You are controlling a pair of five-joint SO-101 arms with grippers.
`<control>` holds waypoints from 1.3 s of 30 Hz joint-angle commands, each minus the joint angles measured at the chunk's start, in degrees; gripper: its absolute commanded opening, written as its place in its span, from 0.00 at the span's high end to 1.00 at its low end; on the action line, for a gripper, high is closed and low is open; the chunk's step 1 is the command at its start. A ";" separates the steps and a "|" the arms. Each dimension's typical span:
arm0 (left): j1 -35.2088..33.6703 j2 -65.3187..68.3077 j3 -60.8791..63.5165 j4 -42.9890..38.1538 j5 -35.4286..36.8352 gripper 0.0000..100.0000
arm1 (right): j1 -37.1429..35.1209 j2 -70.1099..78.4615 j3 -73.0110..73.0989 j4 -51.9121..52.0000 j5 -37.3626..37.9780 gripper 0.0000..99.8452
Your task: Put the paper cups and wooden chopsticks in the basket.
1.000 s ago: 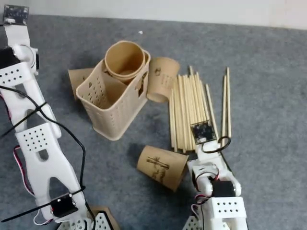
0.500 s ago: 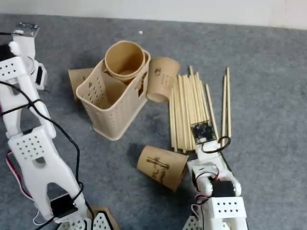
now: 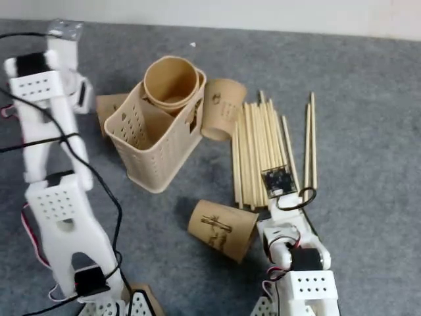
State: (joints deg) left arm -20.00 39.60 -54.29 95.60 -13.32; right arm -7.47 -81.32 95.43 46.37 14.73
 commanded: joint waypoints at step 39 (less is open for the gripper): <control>21.67 2.51 -19.65 -27.34 2.11 0.78 | -0.48 0.13 -0.31 -1.10 -0.18 0.97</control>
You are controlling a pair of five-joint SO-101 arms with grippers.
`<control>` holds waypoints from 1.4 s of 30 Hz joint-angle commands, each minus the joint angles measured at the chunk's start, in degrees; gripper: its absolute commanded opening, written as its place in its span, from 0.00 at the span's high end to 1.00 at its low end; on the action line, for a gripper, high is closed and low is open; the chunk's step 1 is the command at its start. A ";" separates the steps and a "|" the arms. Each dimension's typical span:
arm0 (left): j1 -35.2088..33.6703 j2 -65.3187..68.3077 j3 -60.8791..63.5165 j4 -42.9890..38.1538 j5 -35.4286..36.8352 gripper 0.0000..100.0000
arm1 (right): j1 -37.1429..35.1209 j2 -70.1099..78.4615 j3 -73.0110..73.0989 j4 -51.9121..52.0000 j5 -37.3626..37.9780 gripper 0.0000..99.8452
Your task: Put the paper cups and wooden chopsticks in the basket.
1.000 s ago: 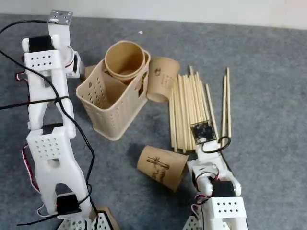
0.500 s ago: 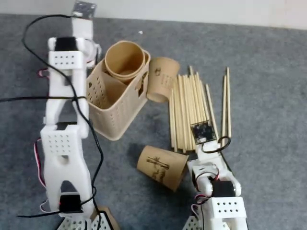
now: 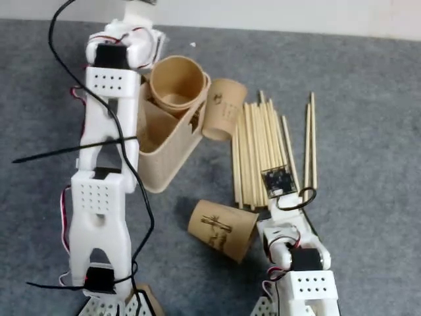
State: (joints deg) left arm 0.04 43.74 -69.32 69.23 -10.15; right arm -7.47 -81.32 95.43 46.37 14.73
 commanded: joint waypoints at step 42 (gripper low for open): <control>-6.90 -43.65 51.56 28.84 -4.04 0.80 | -0.48 0.13 -0.31 -1.10 -0.18 0.97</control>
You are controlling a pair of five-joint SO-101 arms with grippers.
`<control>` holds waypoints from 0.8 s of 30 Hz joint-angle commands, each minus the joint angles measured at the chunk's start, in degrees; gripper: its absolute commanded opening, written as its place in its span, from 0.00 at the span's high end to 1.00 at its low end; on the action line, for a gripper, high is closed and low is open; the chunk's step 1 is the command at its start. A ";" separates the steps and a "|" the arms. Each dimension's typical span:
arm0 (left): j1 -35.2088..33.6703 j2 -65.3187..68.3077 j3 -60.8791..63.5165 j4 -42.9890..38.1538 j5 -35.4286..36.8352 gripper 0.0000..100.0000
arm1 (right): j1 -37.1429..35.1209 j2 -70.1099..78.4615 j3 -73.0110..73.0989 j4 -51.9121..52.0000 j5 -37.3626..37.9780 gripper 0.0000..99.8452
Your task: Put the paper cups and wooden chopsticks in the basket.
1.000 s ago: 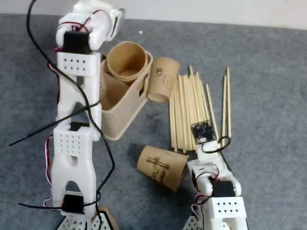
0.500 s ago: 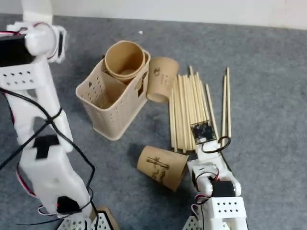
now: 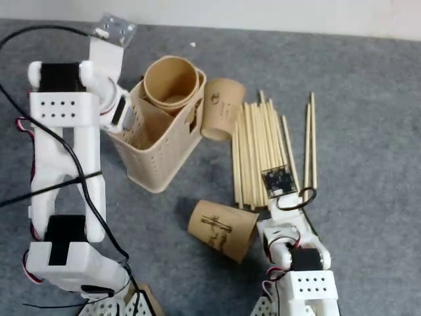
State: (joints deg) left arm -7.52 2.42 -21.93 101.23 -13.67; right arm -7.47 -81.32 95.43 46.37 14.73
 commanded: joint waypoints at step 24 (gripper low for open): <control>-12.79 -2.51 8.57 -6.86 13.89 0.98 | -0.48 0.13 -0.31 -1.10 -0.18 0.97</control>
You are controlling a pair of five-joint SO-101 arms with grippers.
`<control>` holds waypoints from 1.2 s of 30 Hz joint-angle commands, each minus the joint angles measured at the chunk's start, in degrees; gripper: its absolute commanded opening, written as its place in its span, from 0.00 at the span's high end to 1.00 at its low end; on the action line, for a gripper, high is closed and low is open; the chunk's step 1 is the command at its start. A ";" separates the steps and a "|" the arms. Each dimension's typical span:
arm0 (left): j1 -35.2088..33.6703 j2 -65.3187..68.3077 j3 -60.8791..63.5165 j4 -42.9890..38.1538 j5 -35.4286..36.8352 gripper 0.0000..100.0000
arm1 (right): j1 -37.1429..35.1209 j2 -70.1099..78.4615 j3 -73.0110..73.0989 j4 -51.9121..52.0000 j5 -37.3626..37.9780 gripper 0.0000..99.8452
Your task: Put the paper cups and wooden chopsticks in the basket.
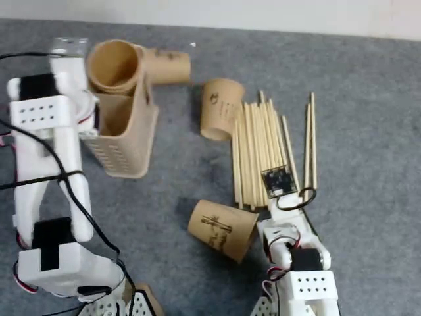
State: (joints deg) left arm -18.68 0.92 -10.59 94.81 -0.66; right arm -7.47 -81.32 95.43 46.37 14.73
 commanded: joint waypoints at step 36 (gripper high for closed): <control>14.29 -40.75 -5.85 6.15 -9.05 0.75 | 7.16 0.04 -2.07 2.24 -0.53 0.97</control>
State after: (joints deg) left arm -10.42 -34.42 -30.73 100.53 -5.41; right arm -5.71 -81.32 95.43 47.34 14.73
